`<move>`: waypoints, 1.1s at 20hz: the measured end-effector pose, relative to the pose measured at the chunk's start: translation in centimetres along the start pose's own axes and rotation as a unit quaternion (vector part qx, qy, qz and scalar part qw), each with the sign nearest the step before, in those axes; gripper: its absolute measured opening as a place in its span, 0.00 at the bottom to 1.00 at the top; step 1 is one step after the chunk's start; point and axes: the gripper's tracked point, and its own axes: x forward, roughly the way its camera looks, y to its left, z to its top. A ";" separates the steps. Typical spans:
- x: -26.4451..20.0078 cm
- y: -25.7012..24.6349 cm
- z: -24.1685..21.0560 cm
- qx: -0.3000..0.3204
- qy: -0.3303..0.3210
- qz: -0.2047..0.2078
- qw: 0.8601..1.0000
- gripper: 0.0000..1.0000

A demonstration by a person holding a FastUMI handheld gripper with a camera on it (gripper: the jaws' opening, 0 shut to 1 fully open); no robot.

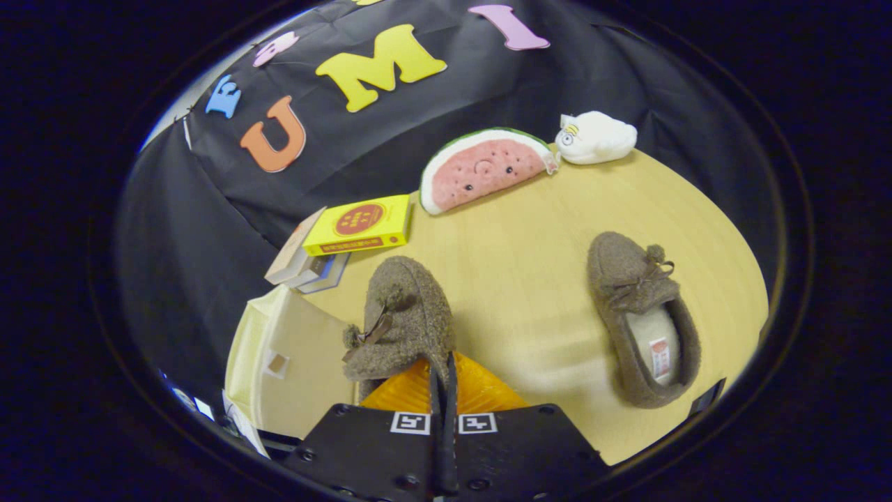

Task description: Open the storage box then place both shoes into the box .Put the left shoe in first, then the right shoe, with the right side of both shoes facing outward in a uniform manner.

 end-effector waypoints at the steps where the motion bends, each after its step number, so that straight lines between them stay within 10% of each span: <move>1: -0.7 1.9 0.6 -0.003 -0.007 0.008 1.000 0.00; 12: -2.5 21.6 1.1 0.005 -0.029 0.066 0.997 0.00; 22: 4.2 27.8 -6.3 0.118 -0.005 0.066 0.991 0.00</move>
